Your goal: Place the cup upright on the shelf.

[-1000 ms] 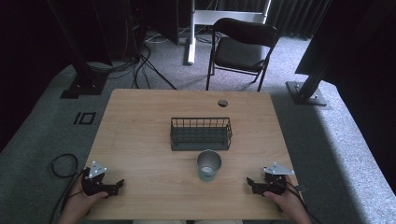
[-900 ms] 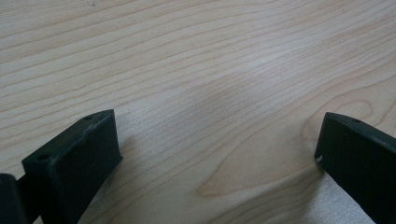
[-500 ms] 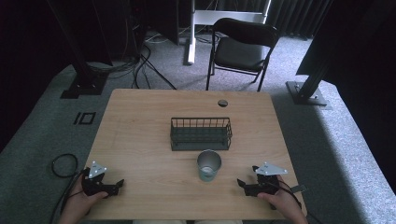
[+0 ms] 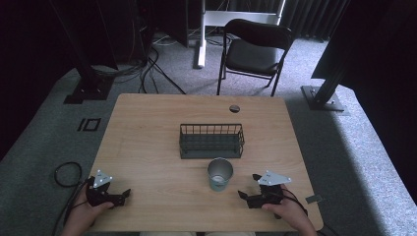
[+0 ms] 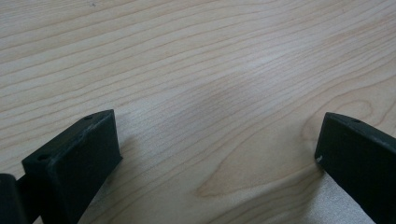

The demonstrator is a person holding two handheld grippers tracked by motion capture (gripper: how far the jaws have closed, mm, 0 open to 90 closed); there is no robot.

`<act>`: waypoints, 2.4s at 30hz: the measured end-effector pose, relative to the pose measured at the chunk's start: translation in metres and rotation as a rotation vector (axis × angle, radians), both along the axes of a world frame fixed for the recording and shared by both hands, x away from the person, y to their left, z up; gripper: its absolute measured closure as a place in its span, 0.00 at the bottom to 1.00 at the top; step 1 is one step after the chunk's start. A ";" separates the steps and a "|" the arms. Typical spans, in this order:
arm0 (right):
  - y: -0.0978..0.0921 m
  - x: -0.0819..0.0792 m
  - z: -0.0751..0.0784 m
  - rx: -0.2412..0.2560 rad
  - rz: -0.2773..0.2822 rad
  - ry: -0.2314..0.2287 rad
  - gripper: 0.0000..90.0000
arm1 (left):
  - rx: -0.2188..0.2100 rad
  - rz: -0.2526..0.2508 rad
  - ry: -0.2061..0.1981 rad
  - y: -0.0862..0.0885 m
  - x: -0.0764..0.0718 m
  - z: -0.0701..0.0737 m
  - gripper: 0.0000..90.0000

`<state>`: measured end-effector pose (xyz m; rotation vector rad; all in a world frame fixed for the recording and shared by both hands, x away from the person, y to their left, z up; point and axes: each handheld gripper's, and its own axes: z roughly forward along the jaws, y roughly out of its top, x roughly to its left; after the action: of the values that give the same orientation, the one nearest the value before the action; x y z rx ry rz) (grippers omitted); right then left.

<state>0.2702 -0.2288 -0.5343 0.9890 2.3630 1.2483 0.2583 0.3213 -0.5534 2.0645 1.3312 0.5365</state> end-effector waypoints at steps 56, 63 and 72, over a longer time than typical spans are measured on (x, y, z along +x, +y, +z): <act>0.070 0.019 0.019 0.170 0.121 -0.131 0.13 | 0.000 0.000 0.000 0.000 0.000 0.000 0.00; 0.072 0.021 0.021 0.177 0.124 -0.141 0.13 | -0.001 0.000 0.000 0.000 0.000 0.000 0.00; 0.079 0.018 0.023 0.154 0.147 -0.142 0.14 | -0.001 0.000 0.000 0.000 0.000 0.000 0.00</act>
<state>0.2885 -0.1501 -0.5115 0.7522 2.2923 1.5212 0.2583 0.3213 -0.5534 2.0637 1.3317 0.5363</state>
